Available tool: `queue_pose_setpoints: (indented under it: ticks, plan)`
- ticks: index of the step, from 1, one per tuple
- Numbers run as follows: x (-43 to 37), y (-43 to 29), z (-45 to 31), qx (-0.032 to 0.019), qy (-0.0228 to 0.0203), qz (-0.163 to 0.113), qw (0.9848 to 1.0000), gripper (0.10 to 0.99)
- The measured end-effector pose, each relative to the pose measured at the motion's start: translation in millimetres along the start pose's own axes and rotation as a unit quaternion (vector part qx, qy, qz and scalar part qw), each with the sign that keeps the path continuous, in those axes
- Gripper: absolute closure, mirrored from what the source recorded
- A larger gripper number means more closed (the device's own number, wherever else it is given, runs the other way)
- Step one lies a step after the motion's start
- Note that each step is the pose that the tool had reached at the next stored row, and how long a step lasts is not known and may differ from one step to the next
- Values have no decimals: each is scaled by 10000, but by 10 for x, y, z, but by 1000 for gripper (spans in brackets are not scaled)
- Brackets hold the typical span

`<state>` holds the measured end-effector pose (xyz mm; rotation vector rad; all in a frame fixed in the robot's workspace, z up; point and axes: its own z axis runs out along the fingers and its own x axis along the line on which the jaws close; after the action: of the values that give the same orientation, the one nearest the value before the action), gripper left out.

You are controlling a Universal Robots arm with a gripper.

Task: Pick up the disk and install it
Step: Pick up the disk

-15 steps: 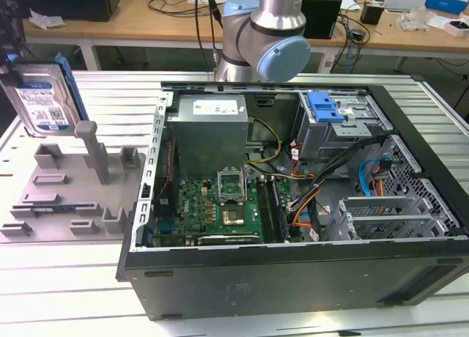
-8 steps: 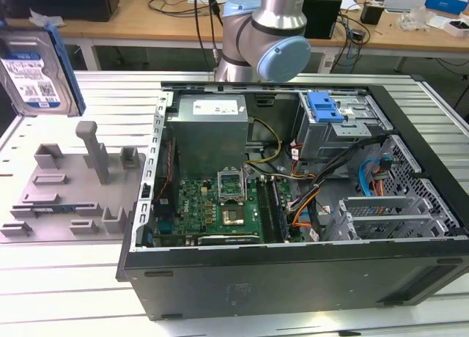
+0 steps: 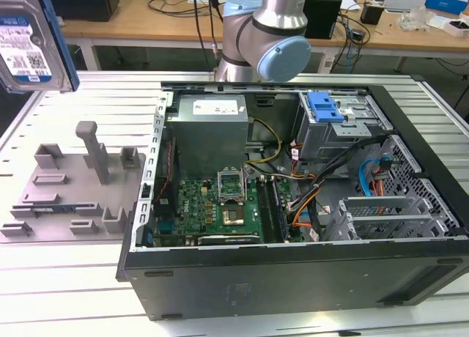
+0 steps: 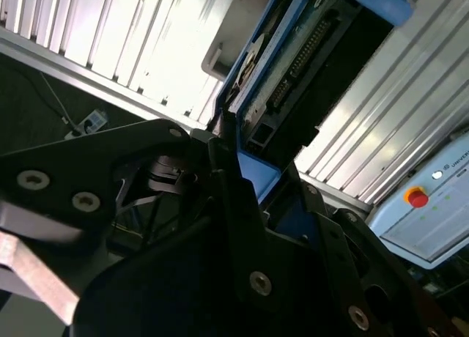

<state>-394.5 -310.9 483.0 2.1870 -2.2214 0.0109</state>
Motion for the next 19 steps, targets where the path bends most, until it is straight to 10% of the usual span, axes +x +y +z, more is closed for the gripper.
queue_pose_setpoints:
  ticks: [8, 19]
  plan:
    - [21, -13, -65, 0, -31, -1, 10000, 722]
    - [311, -410, -63, -13, -28, -1, 10000, 722]
